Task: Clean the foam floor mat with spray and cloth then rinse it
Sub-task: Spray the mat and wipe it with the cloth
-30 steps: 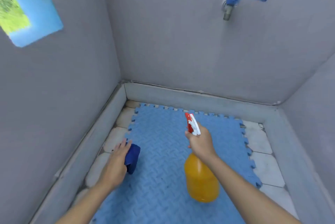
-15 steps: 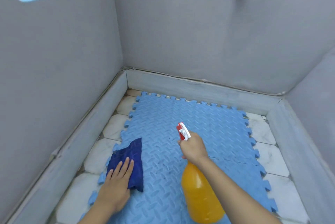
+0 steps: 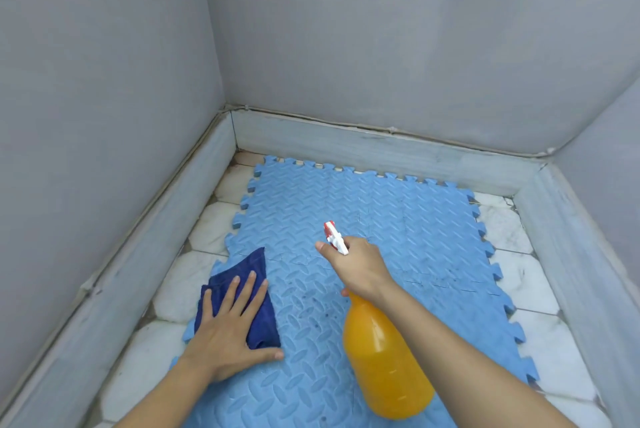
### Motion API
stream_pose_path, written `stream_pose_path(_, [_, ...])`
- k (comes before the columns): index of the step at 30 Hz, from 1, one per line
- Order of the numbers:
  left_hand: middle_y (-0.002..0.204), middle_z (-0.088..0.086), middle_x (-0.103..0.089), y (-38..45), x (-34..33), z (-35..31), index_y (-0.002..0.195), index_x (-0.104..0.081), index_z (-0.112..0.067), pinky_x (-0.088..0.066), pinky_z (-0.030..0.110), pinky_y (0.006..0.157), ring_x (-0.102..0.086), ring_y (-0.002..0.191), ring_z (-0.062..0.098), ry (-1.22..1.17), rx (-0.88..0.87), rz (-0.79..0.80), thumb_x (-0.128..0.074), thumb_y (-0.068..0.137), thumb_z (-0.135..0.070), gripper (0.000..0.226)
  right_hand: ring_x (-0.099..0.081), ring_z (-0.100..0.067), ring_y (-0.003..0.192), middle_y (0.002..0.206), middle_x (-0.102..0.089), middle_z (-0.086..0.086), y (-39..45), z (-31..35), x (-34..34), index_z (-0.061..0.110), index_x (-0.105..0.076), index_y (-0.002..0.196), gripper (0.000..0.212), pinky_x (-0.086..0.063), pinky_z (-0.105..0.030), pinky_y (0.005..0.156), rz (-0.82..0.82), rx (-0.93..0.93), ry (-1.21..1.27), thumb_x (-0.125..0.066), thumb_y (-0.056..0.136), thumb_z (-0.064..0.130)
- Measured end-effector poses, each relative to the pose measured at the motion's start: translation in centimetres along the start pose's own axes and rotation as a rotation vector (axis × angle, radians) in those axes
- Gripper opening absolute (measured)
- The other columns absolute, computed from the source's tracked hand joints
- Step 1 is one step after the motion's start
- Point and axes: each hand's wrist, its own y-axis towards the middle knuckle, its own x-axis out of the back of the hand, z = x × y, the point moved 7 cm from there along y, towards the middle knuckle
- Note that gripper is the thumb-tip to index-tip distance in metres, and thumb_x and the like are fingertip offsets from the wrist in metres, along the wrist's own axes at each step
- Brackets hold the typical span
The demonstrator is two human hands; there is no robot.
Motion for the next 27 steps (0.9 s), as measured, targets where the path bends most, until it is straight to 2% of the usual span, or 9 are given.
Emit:
stream_pose_path(4, [0.159, -0.011, 0.012, -0.3, -0.9, 0.3, 0.151, 0.004, -0.036, 0.008, 0.055, 0.114, 0.021, 0.144, 0.011, 0.002, 0.014, -0.164, -0.020, 0.074, -0.090, 0.097, -0.052, -0.012, 0.062, 0.063, -0.049, 0.002, 0.7, -0.6, 0.2, 0.020, -0.051, 0.071, 0.032, -0.058, -0.031, 0.051, 0.035, -0.043, 0.056, -0.062, 0.089, 0.044])
stream_pose_path(7, [0.161, -0.007, -0.004, -0.1, -1.1, 0.3, 0.153, -0.006, -0.032, -0.004, 0.057, 0.114, 0.004, 0.148, 0.016, 0.035, 0.021, -0.189, -0.027, 0.079, -0.084, 0.092, -0.051, -0.012, 0.063, 0.065, -0.049, 0.003, 1.3, -1.0, 0.4, 0.019, -0.056, 0.078, 0.029, -0.055, -0.027, 0.049, 0.032, -0.059, 0.113, -0.062, 0.090, 0.044])
stream_pose_path(11, [0.161, -0.004, -0.009, 0.0, -1.1, 0.0, 0.153, -0.012, -0.028, -0.010, 0.059, 0.114, -0.005, 0.148, 0.020, 0.080, 0.018, -0.209, -0.031, 0.079, -0.084, 0.095, -0.059, -0.017, 0.062, 0.066, -0.058, -0.001, 1.7, -1.4, 0.4, 0.015, -0.059, 0.074, 0.034, -0.060, -0.035, 0.052, -0.039, -0.076, 0.045, -0.059, 0.090, 0.045])
stream_pose_path(13, [0.161, -0.003, -0.011, 0.0, -1.0, 0.1, 0.153, -0.015, -0.026, -0.010, 0.058, 0.114, -0.006, 0.148, 0.021, 0.104, 0.025, -0.218, -0.030, 0.079, -0.084, 0.095, -0.061, -0.018, 0.062, 0.067, -0.059, -0.001, 1.8, -1.7, 1.1, 0.013, -0.060, 0.077, 0.034, -0.061, -0.039, 0.057, -0.084, -0.101, 0.047, -0.060, 0.089, 0.045])
stream_pose_path(16, [0.161, -0.002, -0.012, 0.0, -1.1, 0.1, 0.153, -0.015, -0.026, -0.008, 0.058, 0.115, -0.006, 0.148, 0.021, 0.127, 0.030, -0.232, -0.029, 0.079, -0.083, 0.095, -0.060, -0.013, 0.071, 0.079, -0.059, 0.001, 1.6, -2.3, 2.3, 0.014, -0.061, 0.099, 0.032, -0.061, -0.035, 0.058, -0.109, -0.131, 0.109, -0.062, 0.089, 0.045])
stream_pose_path(18, [0.161, -0.002, -0.013, 0.0, -1.1, 0.1, 0.153, -0.015, -0.025, -0.008, 0.057, 0.115, -0.007, 0.148, 0.021, 0.129, 0.030, -0.237, -0.028, 0.079, -0.083, 0.094, -0.063, -0.014, 0.071, 0.082, -0.064, -0.002, 1.3, -2.6, 3.1, 0.012, -0.062, 0.096, 0.033, -0.062, -0.039, 0.060, -0.136, -0.137, 0.107, -0.060, 0.089, 0.044])
stream_pose_path(21, [0.161, -0.002, -0.012, -0.1, -1.0, 0.1, 0.153, -0.013, -0.026, -0.006, 0.056, 0.116, -0.005, 0.148, 0.020, 0.115, 0.032, -0.227, -0.026, 0.079, -0.083, 0.094, -0.063, -0.017, 0.057, 0.073, -0.065, -0.005, 0.6, -2.8, 3.7, 0.009, -0.063, 0.083, 0.035, -0.061, -0.044, 0.062, -0.180, -0.138, 0.062, -0.058, 0.090, 0.043])
stream_pose_path(23, [0.161, -0.004, -0.007, 0.0, -1.0, 0.1, 0.153, -0.009, -0.028, -0.003, 0.055, 0.116, -0.001, 0.148, 0.018, 0.110, 0.033, -0.216, -0.023, 0.080, -0.084, 0.093, -0.065, -0.018, 0.060, 0.074, -0.066, -0.005, 0.3, -2.6, 3.8, 0.012, -0.063, 0.084, 0.030, -0.061, -0.041, 0.059, -0.189, -0.124, 0.070, -0.060, 0.089, 0.042])
stream_pose_path(27, [0.161, -0.006, 0.003, 0.4, -0.7, 0.4, 0.153, -0.002, -0.030, 0.004, 0.054, 0.116, 0.005, 0.148, 0.018, 0.114, 0.034, -0.199, -0.016, 0.079, -0.086, 0.094, -0.063, -0.021, 0.074, 0.083, -0.066, -0.006, -0.4, -1.8, 3.5, 0.013, -0.061, 0.094, 0.024, -0.052, -0.026, 0.045, -0.144, -0.079, 0.077, -0.059, 0.091, 0.037])
